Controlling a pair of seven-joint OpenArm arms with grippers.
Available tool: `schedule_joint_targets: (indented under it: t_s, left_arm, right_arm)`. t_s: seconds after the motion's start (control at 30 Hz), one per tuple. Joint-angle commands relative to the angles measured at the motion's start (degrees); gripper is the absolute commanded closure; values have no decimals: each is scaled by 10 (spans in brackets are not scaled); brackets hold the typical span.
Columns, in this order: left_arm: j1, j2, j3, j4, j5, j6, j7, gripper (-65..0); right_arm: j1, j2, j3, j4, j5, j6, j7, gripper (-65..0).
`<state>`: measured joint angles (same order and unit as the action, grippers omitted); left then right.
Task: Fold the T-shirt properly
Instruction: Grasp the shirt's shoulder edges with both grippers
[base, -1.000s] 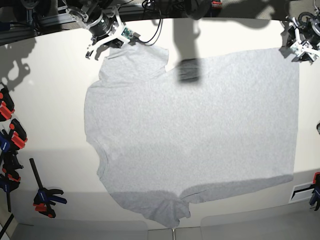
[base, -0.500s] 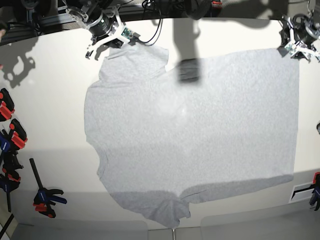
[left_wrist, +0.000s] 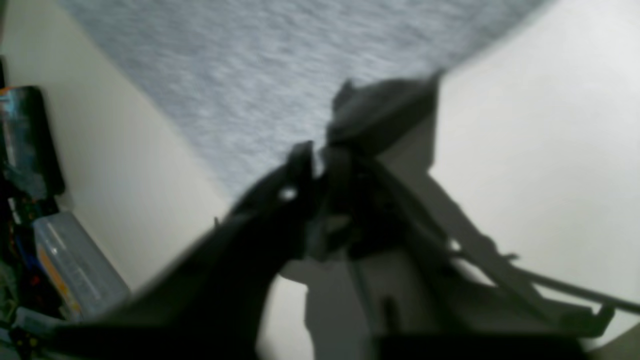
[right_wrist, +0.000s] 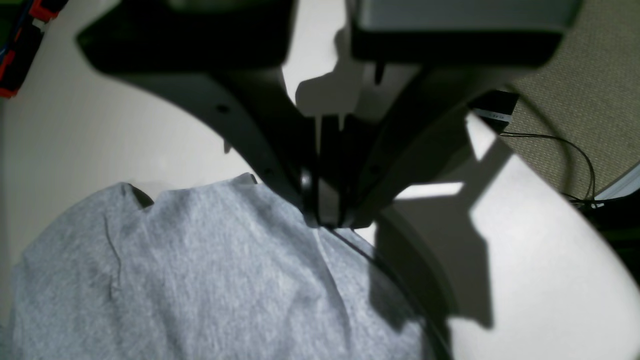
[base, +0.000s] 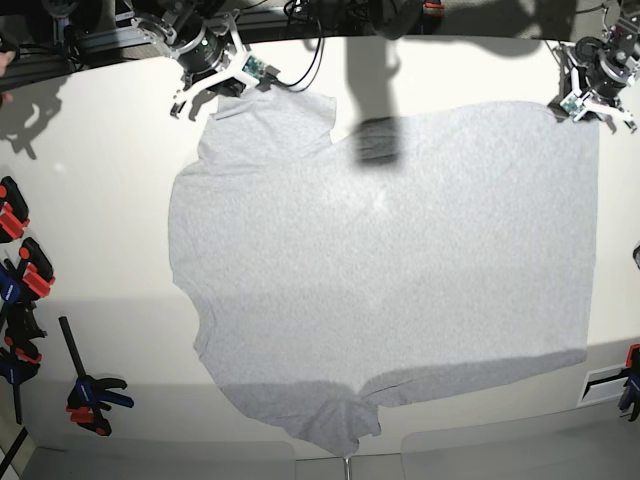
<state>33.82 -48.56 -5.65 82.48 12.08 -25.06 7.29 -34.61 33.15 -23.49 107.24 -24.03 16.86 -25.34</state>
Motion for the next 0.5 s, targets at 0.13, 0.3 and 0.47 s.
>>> schedule_joint_targets:
  t_s: [0.13,0.3,0.47]
  left_arm:
    - [5,-7,1,4,-5,-11,21,0]
    - [5,-7,1,17,-42,-10,82,0]
    - [5,-7,0,40,-42,-10,118,0]
  right_arm:
    - [-8,7,2,-2,0,-15,-32,0]
    - [-10,11,2,31,-15,-67,-61,0]
    - [-33,11,2,73,-61,-97,-70,0]
